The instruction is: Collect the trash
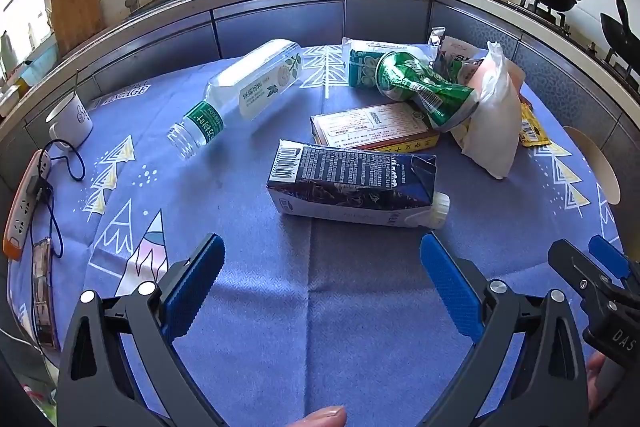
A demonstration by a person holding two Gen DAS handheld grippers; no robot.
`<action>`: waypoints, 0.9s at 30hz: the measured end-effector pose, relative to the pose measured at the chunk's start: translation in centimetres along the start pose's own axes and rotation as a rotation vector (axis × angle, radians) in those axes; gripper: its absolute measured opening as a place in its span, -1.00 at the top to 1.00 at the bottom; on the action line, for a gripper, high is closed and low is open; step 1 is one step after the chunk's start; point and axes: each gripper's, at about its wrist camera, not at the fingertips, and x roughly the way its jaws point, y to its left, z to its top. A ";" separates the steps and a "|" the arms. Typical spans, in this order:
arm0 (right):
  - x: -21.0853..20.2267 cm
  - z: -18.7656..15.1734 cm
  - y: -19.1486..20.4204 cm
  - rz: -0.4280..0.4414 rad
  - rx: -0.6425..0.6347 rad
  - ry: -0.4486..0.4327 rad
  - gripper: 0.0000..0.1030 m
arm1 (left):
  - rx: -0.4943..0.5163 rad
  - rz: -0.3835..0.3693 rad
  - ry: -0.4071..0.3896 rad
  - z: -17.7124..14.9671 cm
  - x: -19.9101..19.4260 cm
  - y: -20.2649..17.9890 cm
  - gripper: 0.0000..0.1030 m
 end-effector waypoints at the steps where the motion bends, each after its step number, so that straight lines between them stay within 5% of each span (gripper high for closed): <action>1: 0.0 0.0 -0.2 -0.001 -0.003 0.000 -0.95 | -0.002 -0.005 0.001 -0.1 -0.1 0.1 -0.88; 8: -0.9 -1.4 0.5 0.033 -0.008 -0.008 -0.95 | -0.025 -0.060 0.030 -1.4 -0.5 0.9 -0.88; 12: -1.3 -2.2 0.2 0.070 0.006 -0.003 -0.95 | -0.050 -0.174 0.028 -2.0 -1.0 1.6 -0.88; 16: -0.7 -2.8 0.0 0.091 0.031 0.045 -0.95 | -0.039 -0.152 0.050 -2.0 -0.5 1.5 -0.88; 27: 0.9 -3.4 0.7 0.174 0.023 0.155 -0.95 | -0.061 -0.064 -0.065 1.9 -0.2 4.3 -0.88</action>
